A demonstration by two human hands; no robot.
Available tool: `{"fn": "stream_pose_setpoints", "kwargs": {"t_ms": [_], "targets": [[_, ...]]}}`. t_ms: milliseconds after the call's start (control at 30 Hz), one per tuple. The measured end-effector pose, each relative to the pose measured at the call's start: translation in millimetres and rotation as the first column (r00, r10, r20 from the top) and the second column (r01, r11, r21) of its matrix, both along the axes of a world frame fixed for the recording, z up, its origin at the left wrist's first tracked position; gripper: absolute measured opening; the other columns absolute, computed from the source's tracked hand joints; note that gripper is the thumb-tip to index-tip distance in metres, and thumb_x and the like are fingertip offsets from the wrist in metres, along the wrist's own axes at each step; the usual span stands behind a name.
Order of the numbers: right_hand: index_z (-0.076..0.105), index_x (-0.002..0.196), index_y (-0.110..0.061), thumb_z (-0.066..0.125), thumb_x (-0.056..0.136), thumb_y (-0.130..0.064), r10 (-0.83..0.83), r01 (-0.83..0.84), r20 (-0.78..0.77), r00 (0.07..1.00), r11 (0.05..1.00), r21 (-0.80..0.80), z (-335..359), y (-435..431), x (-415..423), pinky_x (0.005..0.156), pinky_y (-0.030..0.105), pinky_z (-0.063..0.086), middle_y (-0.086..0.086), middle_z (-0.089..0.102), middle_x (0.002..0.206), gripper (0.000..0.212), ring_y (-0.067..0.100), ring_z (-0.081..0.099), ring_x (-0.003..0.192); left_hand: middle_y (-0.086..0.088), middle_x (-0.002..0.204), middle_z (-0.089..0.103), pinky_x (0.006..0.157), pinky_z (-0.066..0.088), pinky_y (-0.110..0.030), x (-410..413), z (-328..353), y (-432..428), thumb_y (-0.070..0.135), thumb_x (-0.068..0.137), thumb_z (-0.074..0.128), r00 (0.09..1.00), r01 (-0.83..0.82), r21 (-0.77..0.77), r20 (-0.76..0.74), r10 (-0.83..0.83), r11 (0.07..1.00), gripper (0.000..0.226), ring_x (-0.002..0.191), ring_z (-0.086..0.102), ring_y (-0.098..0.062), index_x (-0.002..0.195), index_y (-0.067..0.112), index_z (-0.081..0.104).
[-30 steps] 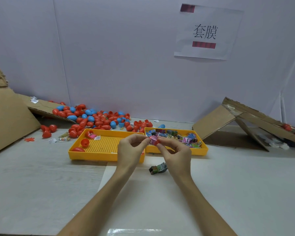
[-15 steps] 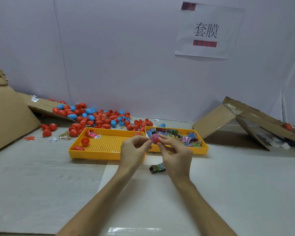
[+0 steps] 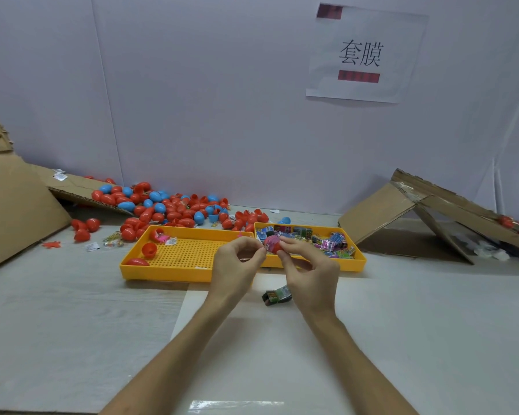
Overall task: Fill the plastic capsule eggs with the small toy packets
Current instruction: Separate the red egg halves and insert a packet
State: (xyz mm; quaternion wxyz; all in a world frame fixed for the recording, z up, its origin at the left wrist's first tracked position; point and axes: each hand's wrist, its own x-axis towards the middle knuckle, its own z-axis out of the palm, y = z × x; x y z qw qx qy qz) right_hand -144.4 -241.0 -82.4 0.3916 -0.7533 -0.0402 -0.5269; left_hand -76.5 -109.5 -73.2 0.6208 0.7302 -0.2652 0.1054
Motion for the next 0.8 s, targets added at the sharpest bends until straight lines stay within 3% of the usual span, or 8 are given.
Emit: {"fn": "stream_pose_setpoints", "kwargs": {"t_ms": [133, 433, 567, 800], "targets": [[0.078, 0.104, -0.009, 0.079, 0.083, -0.003, -0.012, 0.014, 0.031, 0.999, 0.998, -0.062, -0.2, 1.6, 0.0, 0.081, 0.026, 0.061, -0.003, 0.076, 0.107, 0.022, 0.003, 0.069, 0.103, 0.014, 0.082, 0.069, 0.069, 0.05, -0.008, -2.5, -1.3, -0.1, 0.016, 0.089, 0.076, 0.988, -0.092, 0.04, 0.125, 0.087, 0.995, 0.004, 0.084, 0.065, 0.003, 0.092, 0.018, 0.076], [0.078, 0.102, -0.007, 0.081, 0.081, -0.002, -0.068, 0.076, 0.059, 0.996, 0.987, -0.138, 1.1, 3.4, -0.4, 0.086, 0.019, 0.057, -0.004, 0.075, 0.105, 0.021, 0.002, 0.068, 0.103, 0.026, 0.081, 0.062, 0.068, 0.048, -0.005, -3.0, -0.2, 2.8, 0.016, 0.088, 0.078, 0.964, -0.166, 0.042, 0.217, 0.154, 0.985, 0.005, 0.084, 0.063, 0.01, 0.093, 0.017, 0.078], [0.078, 0.104, -0.007, 0.08, 0.082, -0.003, -0.087, 0.093, 0.051, 0.995, 0.986, -0.137, 1.4, 3.1, -1.1, 0.088, 0.018, 0.056, -0.002, 0.076, 0.107, 0.022, 0.003, 0.069, 0.103, 0.017, 0.085, 0.064, 0.071, 0.046, -0.002, -3.8, 1.7, 3.3, 0.015, 0.085, 0.08, 0.942, -0.19, 0.058, 0.293, 0.165, 0.98, 0.008, 0.076, 0.063, 0.007, 0.094, 0.015, 0.078], [0.079, 0.102, -0.007, 0.081, 0.081, -0.001, -0.019, 0.019, 0.007, 1.0, 1.0, -0.021, 4.7, 3.6, -1.9, 0.082, 0.019, 0.058, -0.001, 0.076, 0.105, 0.022, 0.005, 0.07, 0.102, 0.012, 0.089, 0.069, 0.076, 0.053, -0.011, -2.8, 4.7, 4.9, 0.013, 0.088, 0.076, 0.979, -0.099, -0.002, 0.178, 0.098, 0.995, 0.005, 0.087, 0.066, -0.003, 0.087, 0.017, 0.075]]}}
